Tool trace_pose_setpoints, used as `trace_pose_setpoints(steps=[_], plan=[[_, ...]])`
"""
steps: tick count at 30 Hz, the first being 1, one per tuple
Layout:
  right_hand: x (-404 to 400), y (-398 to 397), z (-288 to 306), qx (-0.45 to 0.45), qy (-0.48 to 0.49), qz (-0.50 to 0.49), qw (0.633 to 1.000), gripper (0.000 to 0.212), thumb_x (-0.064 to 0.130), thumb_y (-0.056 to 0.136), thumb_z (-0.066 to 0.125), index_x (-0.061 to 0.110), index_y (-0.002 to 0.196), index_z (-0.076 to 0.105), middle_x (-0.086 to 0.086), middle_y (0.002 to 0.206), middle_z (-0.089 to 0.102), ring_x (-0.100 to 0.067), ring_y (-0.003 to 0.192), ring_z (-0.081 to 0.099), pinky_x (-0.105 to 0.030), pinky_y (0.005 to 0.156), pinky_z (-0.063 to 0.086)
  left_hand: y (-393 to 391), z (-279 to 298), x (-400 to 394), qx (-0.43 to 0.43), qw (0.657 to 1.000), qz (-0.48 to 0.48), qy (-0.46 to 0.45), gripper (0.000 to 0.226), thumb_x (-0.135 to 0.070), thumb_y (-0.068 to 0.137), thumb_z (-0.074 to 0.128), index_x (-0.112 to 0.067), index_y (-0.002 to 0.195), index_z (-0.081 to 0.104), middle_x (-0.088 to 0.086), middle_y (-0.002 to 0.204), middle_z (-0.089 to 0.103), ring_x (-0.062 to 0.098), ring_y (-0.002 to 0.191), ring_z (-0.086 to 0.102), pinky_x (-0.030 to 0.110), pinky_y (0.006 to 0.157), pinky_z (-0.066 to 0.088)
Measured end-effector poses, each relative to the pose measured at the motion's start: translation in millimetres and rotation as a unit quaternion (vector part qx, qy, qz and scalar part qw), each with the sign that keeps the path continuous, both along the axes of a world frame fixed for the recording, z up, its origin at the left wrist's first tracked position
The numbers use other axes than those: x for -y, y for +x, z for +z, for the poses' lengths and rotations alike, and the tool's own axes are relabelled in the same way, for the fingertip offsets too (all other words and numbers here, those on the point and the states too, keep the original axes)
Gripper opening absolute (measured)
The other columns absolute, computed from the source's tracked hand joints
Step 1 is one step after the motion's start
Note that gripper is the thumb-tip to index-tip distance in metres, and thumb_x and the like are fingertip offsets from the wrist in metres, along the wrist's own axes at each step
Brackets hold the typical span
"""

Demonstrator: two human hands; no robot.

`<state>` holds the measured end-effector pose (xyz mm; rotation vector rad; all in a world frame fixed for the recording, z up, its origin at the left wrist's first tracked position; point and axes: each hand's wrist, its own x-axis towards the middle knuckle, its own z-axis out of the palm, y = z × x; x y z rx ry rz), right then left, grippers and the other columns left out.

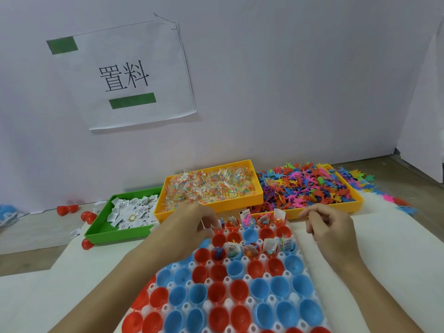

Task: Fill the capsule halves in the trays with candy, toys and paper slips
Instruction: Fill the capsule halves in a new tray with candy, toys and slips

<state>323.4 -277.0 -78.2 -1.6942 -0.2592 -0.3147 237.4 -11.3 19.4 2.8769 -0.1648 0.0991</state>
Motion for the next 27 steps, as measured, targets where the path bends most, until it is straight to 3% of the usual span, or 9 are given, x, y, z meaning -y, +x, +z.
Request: trace_pose_setpoints(steps=[5, 7, 12, 15, 17, 20, 23, 27], plan=[[0, 0, -1, 0.000, 0.006, -0.008, 1.000, 0.032, -0.005, 0.095, 0.051, 0.014, 0.077, 0.069, 0.000, 0.054, 0.058, -0.008, 0.045, 0.046, -0.016, 0.040, 0.033, 30, 11, -6, 0.093, 0.992, 0.083, -0.016, 0.008, -0.015, 0.091, 0.066, -0.018, 0.091, 0.072, -0.014, 0.076, 0.061, 0.001, 0.066, 0.055, 0.007, 0.058, 0.039], [0, 0, -1, 0.003, 0.008, -0.015, 1.000, 0.031, -0.004, 0.094, 0.051, 0.015, 0.078, 0.069, -0.001, 0.055, 0.058, -0.009, 0.046, 0.048, -0.018, 0.041, 0.035, 49, 13, -4, 0.104, 0.986, 0.129, -0.022, 0.008, -0.019, 0.092, 0.066, -0.015, 0.093, 0.072, -0.004, 0.082, 0.066, 0.005, 0.068, 0.055, 0.017, 0.064, 0.045], [1, 0, -1, 0.005, 0.011, -0.023, 1.000, 0.030, -0.004, 0.094, 0.050, 0.014, 0.079, 0.069, 0.001, 0.054, 0.057, -0.008, 0.047, 0.047, -0.019, 0.041, 0.035, 87, 12, 10, -0.004, 0.981, 0.191, -0.032, 0.034, -0.037, 0.084, 0.076, -0.003, 0.086, 0.074, 0.011, 0.082, 0.071, 0.019, 0.072, 0.064, 0.032, 0.063, 0.052], [2, 1, -1, 0.003, 0.015, -0.021, 1.000, 0.030, -0.004, 0.094, 0.050, 0.014, 0.079, 0.069, 0.000, 0.054, 0.056, -0.008, 0.046, 0.046, -0.019, 0.041, 0.034, 97, 10, 15, -0.045, 0.978, 0.204, -0.029, 0.035, -0.033, 0.081, 0.079, 0.000, 0.091, 0.074, 0.014, 0.089, 0.072, 0.026, 0.086, 0.068, 0.036, 0.072, 0.057], [2, 1, -1, 0.005, 0.014, -0.020, 1.000, 0.031, -0.005, 0.094, 0.050, 0.014, 0.078, 0.069, -0.001, 0.054, 0.057, -0.009, 0.047, 0.047, -0.018, 0.040, 0.034, 98, 8, 14, -0.040, 0.977, 0.206, -0.040, 0.031, -0.029, 0.081, 0.080, 0.000, 0.089, 0.075, 0.010, 0.086, 0.071, 0.023, 0.082, 0.066, 0.033, 0.067, 0.056], [1, 1, -1, 0.009, 0.012, -0.019, 1.000, 0.032, -0.006, 0.093, 0.050, 0.013, 0.077, 0.069, -0.001, 0.054, 0.057, -0.008, 0.047, 0.048, -0.016, 0.041, 0.034, 92, 6, 13, -0.016, 0.976, 0.201, -0.080, 0.019, -0.025, 0.084, 0.078, -0.009, 0.079, 0.069, 0.002, 0.081, 0.064, 0.014, 0.073, 0.057, 0.024, 0.059, 0.043], [1, 1, -1, 0.009, 0.007, -0.018, 1.000, 0.032, -0.005, 0.094, 0.050, 0.014, 0.077, 0.069, -0.001, 0.053, 0.056, -0.009, 0.046, 0.046, -0.018, 0.041, 0.034, 79, 11, 14, 0.045, 0.971, 0.198, -0.124, 0.021, -0.029, 0.088, 0.073, -0.017, 0.076, 0.059, -0.003, 0.077, 0.060, 0.007, 0.067, 0.052, 0.021, 0.053, 0.037], [1, 1, -1, 0.006, 0.004, -0.016, 1.000, 0.033, -0.004, 0.094, 0.050, 0.015, 0.077, 0.069, -0.001, 0.054, 0.056, -0.008, 0.045, 0.045, -0.018, 0.040, 0.033, 49, 23, 12, 0.109, 0.949, 0.196, -0.223, 0.019, -0.026, 0.094, 0.066, -0.017, 0.080, 0.055, 0.000, 0.077, 0.070, 0.015, 0.067, 0.067, 0.030, 0.060, 0.053]])
